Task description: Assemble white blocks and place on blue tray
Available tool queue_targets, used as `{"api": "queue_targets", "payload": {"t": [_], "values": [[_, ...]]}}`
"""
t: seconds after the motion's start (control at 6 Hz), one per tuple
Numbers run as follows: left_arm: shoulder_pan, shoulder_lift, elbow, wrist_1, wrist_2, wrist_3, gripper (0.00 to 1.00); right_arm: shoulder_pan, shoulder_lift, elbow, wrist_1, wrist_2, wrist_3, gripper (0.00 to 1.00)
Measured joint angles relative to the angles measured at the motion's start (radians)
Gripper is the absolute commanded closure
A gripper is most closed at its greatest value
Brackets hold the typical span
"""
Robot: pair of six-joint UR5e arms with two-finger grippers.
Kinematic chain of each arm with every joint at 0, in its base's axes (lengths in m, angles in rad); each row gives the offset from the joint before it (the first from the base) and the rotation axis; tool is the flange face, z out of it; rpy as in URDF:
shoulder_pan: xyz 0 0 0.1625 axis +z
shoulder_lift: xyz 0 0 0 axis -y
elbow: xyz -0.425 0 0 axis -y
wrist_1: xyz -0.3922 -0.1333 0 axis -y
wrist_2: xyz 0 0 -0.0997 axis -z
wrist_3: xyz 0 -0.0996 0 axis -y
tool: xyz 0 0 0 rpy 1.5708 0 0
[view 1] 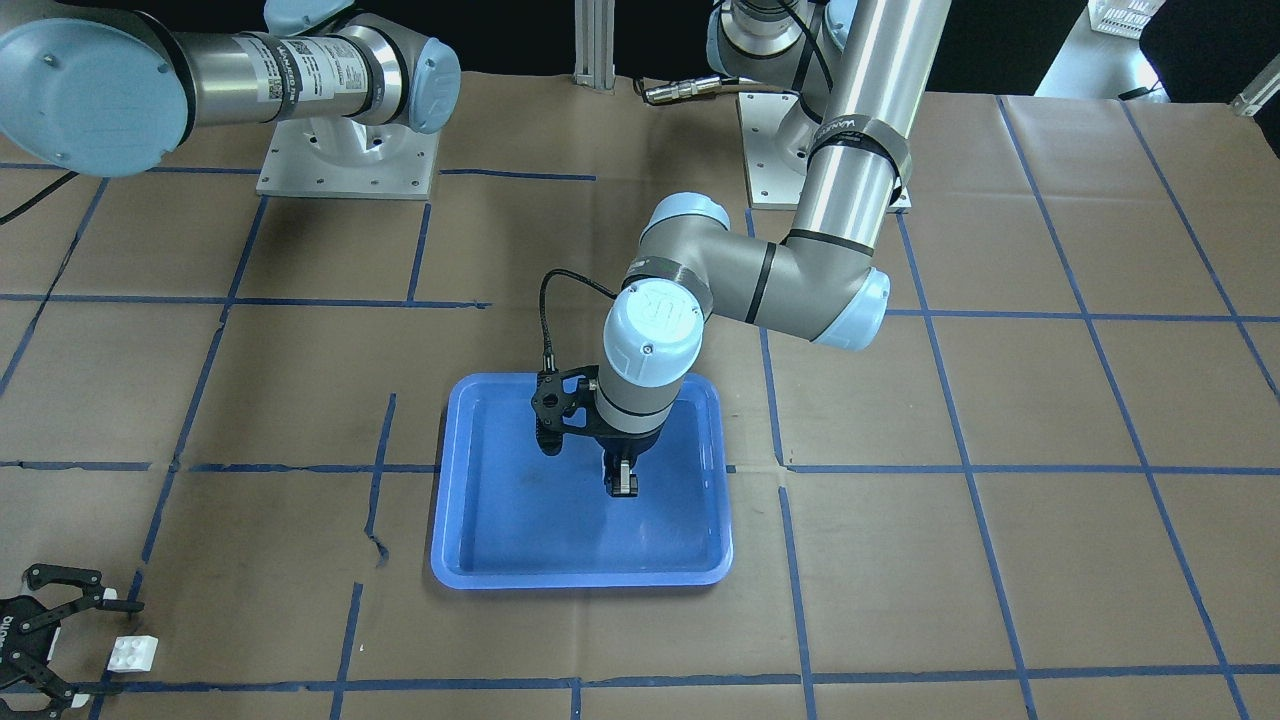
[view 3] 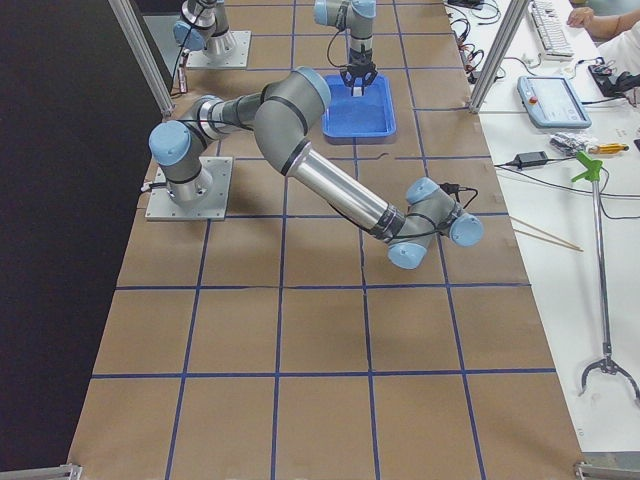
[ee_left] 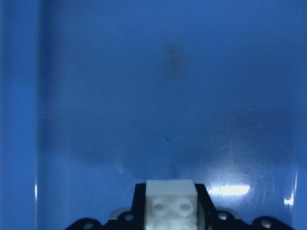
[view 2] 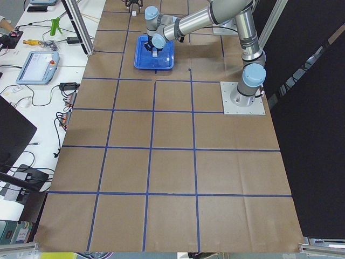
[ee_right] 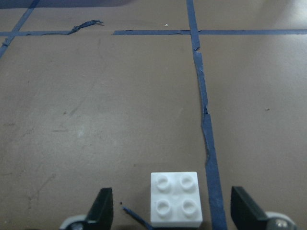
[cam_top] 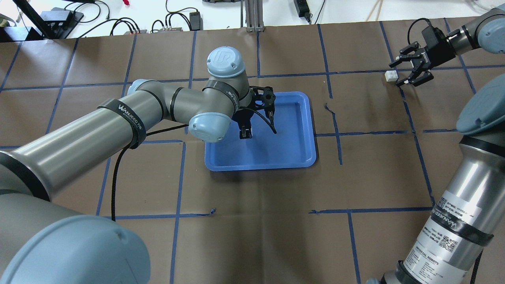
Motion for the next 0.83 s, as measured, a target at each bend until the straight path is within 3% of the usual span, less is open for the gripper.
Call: {"api": "queue_targets", "payload": {"t": [0.17, 0.33, 0.5, 0.83], "values": [[-0.004, -0.007, -0.002, 0.0, 0.0, -0.009, 0.76, 0.0, -0.007, 0.014, -0.006, -0.001, 0.001, 0.54], [-0.008, -0.012, -0.002, 0.002, -0.008, -0.022, 0.58, 0.0, -0.011, 0.018, -0.009, -0.001, 0.001, 0.59], [-0.009, -0.018, -0.003, 0.004, -0.021, -0.029, 0.01, 0.0, -0.013, 0.019, -0.011, 0.0, 0.001, 0.69], [-0.01, -0.014, -0.002, 0.007, -0.03, -0.028, 0.0, 0.0, -0.016, 0.017, -0.031, 0.001, 0.0, 0.71]]}}
